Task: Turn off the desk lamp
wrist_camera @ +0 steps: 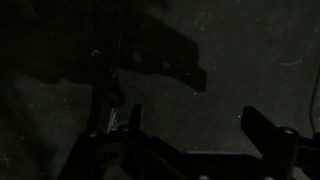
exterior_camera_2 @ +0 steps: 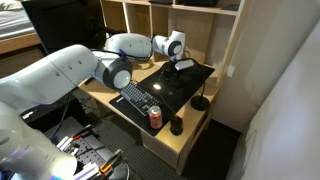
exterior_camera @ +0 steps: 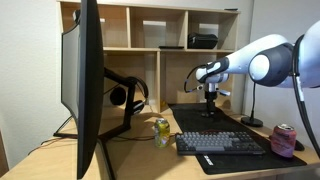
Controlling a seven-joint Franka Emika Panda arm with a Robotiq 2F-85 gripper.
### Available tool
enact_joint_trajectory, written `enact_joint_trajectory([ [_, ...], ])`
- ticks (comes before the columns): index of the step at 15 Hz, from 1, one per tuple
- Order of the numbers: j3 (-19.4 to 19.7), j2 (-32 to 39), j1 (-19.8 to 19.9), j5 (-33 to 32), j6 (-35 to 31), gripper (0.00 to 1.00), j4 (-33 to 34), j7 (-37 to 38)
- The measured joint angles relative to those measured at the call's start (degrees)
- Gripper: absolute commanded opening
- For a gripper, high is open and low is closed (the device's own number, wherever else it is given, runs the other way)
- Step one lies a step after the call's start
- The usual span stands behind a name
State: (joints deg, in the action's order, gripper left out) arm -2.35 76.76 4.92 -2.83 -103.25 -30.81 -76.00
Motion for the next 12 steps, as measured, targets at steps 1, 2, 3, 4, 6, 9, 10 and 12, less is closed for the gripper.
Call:
enact_joint_trajectory([
  [1,0.06,0.27,0.00,-0.10,-0.21,1.00,0.22,-0.15],
  [2,0.17,0.45,-0.07,-0.21,-0.64,1.00,0.31,-0.12],
  [3,0.35,0.60,-0.21,-0.26,-1.44,1.00,0.42,0.22],
  [4,0.48,0.81,-0.39,-0.27,-2.77,1.00,0.56,1.04],
  [6,0.54,1.46,-0.74,-0.27,-5.81,1.00,1.13,3.66],
  [9,0.56,2.07,-0.95,-0.27,-6.75,1.00,1.66,4.68],
  [10,0.55,2.06,-0.94,-0.26,-6.73,1.00,1.66,4.70],
  [12,0.56,2.32,-0.95,-0.27,-8.43,1.00,1.65,4.83],
])
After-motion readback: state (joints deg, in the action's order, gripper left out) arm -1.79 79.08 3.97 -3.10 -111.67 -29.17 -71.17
